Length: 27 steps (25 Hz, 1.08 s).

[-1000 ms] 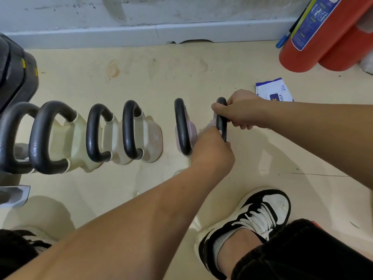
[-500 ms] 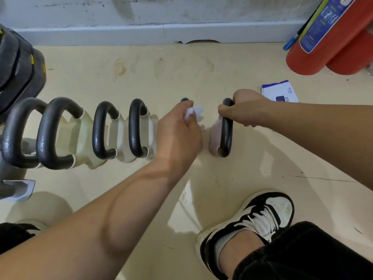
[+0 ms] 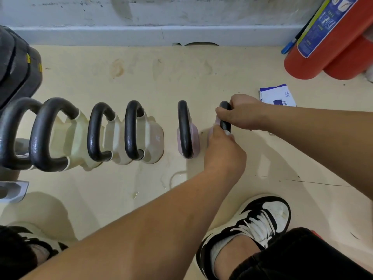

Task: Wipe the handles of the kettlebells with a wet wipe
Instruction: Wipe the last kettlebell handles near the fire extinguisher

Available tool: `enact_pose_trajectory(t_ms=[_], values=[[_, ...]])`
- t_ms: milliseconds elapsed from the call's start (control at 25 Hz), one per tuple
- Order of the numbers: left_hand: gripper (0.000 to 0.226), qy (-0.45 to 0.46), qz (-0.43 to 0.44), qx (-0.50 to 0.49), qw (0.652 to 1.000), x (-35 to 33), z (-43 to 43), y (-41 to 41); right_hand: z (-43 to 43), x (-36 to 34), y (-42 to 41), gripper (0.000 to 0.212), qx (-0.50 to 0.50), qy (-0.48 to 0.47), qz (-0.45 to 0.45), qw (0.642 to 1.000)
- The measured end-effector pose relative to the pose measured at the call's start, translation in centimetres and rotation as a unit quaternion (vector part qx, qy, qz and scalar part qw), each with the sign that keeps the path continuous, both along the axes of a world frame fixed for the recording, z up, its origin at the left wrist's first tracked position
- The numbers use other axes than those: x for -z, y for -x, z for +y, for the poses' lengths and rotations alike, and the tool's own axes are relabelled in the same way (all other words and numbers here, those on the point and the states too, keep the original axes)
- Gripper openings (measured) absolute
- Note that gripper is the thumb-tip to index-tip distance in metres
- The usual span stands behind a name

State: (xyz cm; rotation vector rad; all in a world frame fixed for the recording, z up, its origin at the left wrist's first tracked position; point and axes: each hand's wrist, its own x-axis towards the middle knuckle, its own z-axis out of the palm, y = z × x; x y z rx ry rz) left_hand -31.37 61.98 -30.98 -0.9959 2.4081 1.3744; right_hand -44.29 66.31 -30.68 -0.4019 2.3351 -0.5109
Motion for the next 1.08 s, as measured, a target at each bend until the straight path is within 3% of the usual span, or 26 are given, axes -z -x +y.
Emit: enact_pose_trajectory(t_ms=[120,240,320,440,520,640,760,840,960,1080], values=[[0.034,-0.017,0.017,-0.047,0.999,-0.1,0.9,0.5,0.0,0.1,0.3,0.043,-0.017,-0.005,-0.007,1.000],[0.044,-0.101,0.034,-0.091,0.990,1.0,0.2,0.9,0.3,-0.3,1.3,0.057,-0.002,0.002,-0.035,0.999],[0.036,-0.094,0.037,-0.088,0.991,1.2,-0.4,-0.1,0.5,-1.0,2.0,0.061,0.024,0.011,-0.034,0.999],[0.037,-0.078,0.035,-0.050,0.995,0.7,-0.7,-3.4,-0.2,-1.6,2.3,0.057,-0.024,-0.034,0.072,0.997],[0.043,-0.081,-0.026,-0.041,0.996,1.2,-1.2,-6.7,-1.4,-1.9,1.8,0.052,-0.056,-0.052,0.150,0.986],[0.040,-0.056,-0.068,-0.126,0.988,2.1,-4.7,-10.2,-3.3,-2.0,0.3,0.041,-0.078,-0.036,0.234,0.968],[0.042,-0.014,-0.036,-0.186,0.982,0.2,-8.3,-8.7,-5.1,-1.8,-1.3,0.041,-0.075,-0.002,0.164,0.984],[0.049,0.012,-0.021,-0.127,0.992,-1.2,-9.6,-6.6,-6.1,-2.0,-2.1,0.048,-0.054,0.003,0.132,0.990],[0.039,0.013,-0.004,-0.076,0.997,-2.2,-9.8,-4.6,-7.4,-2.2,-2.3,0.053,-0.055,0.029,0.109,0.992],[0.033,0.034,0.002,-0.028,0.999,-1.4,-9.7,-4.3,-8.9,-2.0,-2.4,0.037,-0.039,0.085,0.048,0.994]])
